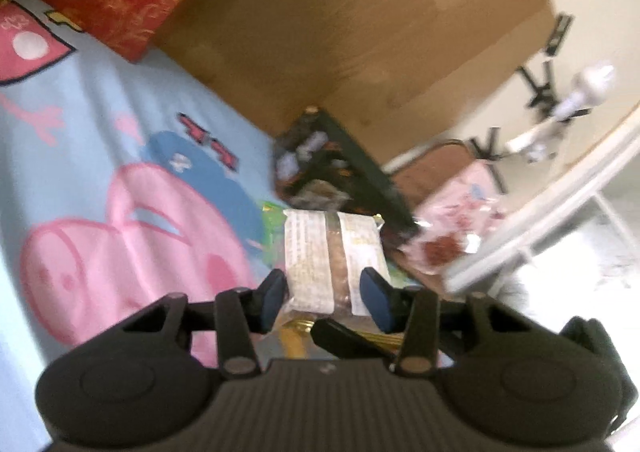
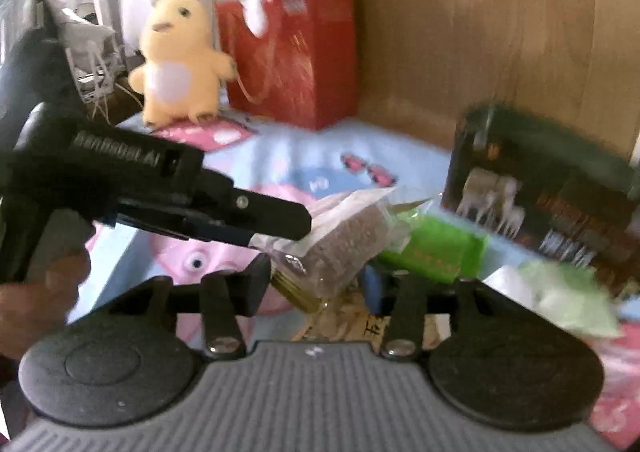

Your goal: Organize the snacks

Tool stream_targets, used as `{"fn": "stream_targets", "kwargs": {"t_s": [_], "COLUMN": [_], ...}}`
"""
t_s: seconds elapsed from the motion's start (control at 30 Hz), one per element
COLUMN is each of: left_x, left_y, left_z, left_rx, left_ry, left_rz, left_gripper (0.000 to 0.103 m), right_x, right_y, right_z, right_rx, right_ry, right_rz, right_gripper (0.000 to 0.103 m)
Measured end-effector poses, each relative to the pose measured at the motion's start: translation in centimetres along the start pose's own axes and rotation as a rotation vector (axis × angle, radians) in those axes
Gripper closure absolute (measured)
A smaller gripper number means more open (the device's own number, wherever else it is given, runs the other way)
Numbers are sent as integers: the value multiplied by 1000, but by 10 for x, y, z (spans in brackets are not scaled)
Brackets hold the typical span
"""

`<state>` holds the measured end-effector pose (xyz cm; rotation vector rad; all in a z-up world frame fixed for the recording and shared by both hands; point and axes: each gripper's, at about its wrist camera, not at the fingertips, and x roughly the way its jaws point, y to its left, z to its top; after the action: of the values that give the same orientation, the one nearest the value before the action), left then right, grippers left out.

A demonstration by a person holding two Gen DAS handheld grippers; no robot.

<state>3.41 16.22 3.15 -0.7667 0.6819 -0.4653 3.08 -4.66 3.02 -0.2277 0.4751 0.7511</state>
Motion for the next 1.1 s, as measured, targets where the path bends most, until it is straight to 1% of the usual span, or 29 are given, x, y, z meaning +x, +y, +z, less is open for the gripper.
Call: {"fn": "stream_targets", "kwargs": {"t_s": [0.07,0.17,0.27,0.4,0.47,0.5,0.57,0.6,0.67,0.73,0.83,0.87,0.9,0.97,1.03,1.1], "left_x": [-3,-1,14,40,46,46,42,39,27,14,-14,-23,-32,-46,-56,-56], "left_y": [-11,-23,-35,-46,-52,-55,-60,-60,-54,-45,-24,-17,-11,-1,5,6], "left_z": [-10,-31,-56,-73,-79,-79,-79,-79,-77,-73,-64,-61,-58,-53,-48,-47], "left_rx": [2,9,21,49,85,114,171,197,225,220,178,165,147,114,93,94], "left_ry": [21,79,161,263,281,279,258,247,228,207,149,127,103,70,49,50], "left_rz": [-36,-74,-93,-113,-98,-76,-31,-9,20,32,48,57,64,73,78,84], "left_gripper": [61,61,61,60,60,58,49,47,47,47,42,38,36,36,35,35], "right_x": [-21,-49,-72,-92,-97,-97,-96,-95,-93,-88,-82,-77,-72,-62,-52,-50], "right_y": [7,9,5,-4,-6,-4,-1,2,8,15,28,35,41,52,59,62], "right_z": [-4,-14,-31,-50,-58,-61,-63,-61,-58,-52,-47,-44,-41,-36,-34,-34], "right_rx": [-63,-108,-119,-67,-70,-80,-102,-112,-139,-178,-263,-289,-310,-324,-334,-327], "right_ry": [-42,-45,2,94,131,145,166,168,165,155,135,127,117,106,97,95], "right_rz": [-29,-53,-58,-72,-91,-105,-126,-128,-123,-116,-86,-68,-44,13,35,51], "right_gripper": [53,53,53,53,53,53,53,53,53,53,52,52,53,53,52,52]}}
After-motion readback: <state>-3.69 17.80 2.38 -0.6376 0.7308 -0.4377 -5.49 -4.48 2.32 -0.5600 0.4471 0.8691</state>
